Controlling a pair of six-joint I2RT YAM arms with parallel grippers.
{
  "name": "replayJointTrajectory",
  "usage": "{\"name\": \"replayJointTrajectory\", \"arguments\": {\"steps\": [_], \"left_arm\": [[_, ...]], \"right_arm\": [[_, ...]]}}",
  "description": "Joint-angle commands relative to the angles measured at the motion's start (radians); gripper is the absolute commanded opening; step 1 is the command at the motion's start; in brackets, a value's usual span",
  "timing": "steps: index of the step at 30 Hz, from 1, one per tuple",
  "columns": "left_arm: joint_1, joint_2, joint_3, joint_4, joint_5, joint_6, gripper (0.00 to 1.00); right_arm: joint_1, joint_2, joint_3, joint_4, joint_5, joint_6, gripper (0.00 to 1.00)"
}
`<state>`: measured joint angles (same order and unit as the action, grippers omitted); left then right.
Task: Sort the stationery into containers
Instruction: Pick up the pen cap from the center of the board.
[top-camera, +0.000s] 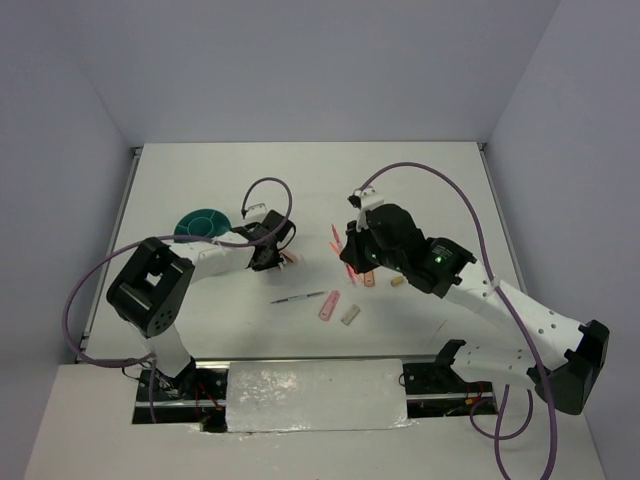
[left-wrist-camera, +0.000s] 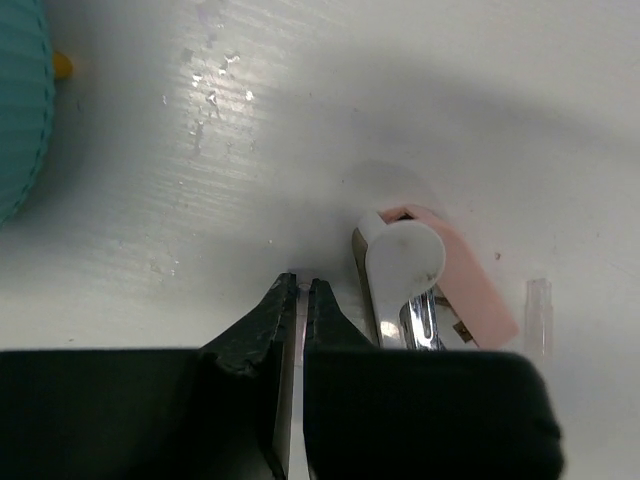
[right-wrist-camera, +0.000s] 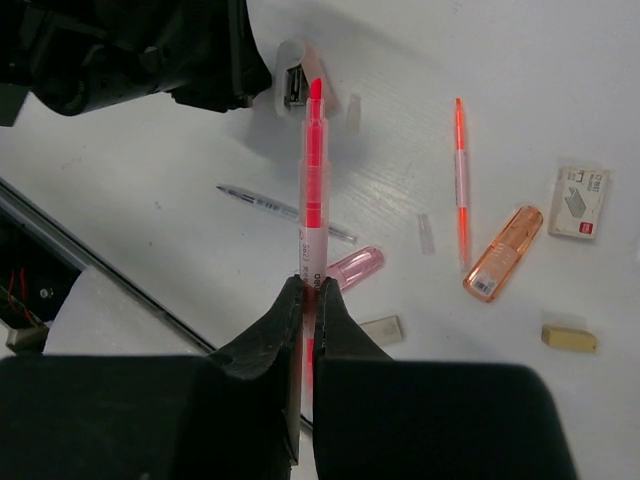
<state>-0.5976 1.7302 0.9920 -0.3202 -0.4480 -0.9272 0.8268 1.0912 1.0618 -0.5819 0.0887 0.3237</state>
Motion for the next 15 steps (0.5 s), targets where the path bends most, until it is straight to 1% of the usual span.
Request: {"name": "replayJointTrajectory", "arguments": {"steps": [1, 6, 7, 8, 9, 10, 11, 12, 13, 14, 15], "left_arm": [[-0.004, -0.079, -0.061, 0.009, 0.08, -0.03, 0.0], [-0.011, -0.24, -0.104, 0.0, 0.091, -0.01, 0.0], [-0.014, -0.309, -0.113, 0.01, 0.094, -0.002, 0.0], [-0.018, -0.346, -0.122, 0.024, 0.104, 0.004, 0.0], [-0.022, -0.432, -0.134, 0.047, 0.117, 0.028, 0.0], [-0.024, -0.481, -0.169, 0.119, 0.133, 0.042, 0.0], [-0.027, -0.529, -0.191, 0.163, 0.169, 0.054, 0.0], [-0.028, -0.628, -0.217, 0.214, 0.19, 0.071, 0.0], [-0.03, -0.677, -0.269, 0.269, 0.213, 0.079, 0.0], [-0.03, -0.719, -0.292, 0.382, 0.262, 0.088, 0.0], [-0.033, -0.797, -0.32, 0.445, 0.296, 0.103, 0.0]], "right_arm": [[0.003, -0.019, -0.028, 0.063, -0.024, -0.006, 0.0], [0.003, -0.005, -0.1, 0.161, -0.087, 0.023, 0.0], [0.0, -0.01, -0.112, 0.184, -0.114, 0.034, 0.0], [0.001, -0.02, -0.156, 0.261, -0.157, 0.064, 0.0], [0.003, -0.03, -0.19, 0.318, -0.193, 0.081, 0.0], [0.005, -0.051, -0.253, 0.376, -0.234, 0.103, 0.0], [0.006, -0.059, -0.279, 0.48, -0.268, 0.151, 0.0], [0.009, -0.065, -0.305, 0.528, -0.303, 0.179, 0.0], [0.012, -0.07, -0.353, 0.568, -0.313, 0.207, 0.0], [0.018, -0.068, -0.37, 0.647, -0.322, 0.253, 0.0], [0.026, -0.056, -0.384, 0.675, -0.331, 0.274, 0.0]]}}
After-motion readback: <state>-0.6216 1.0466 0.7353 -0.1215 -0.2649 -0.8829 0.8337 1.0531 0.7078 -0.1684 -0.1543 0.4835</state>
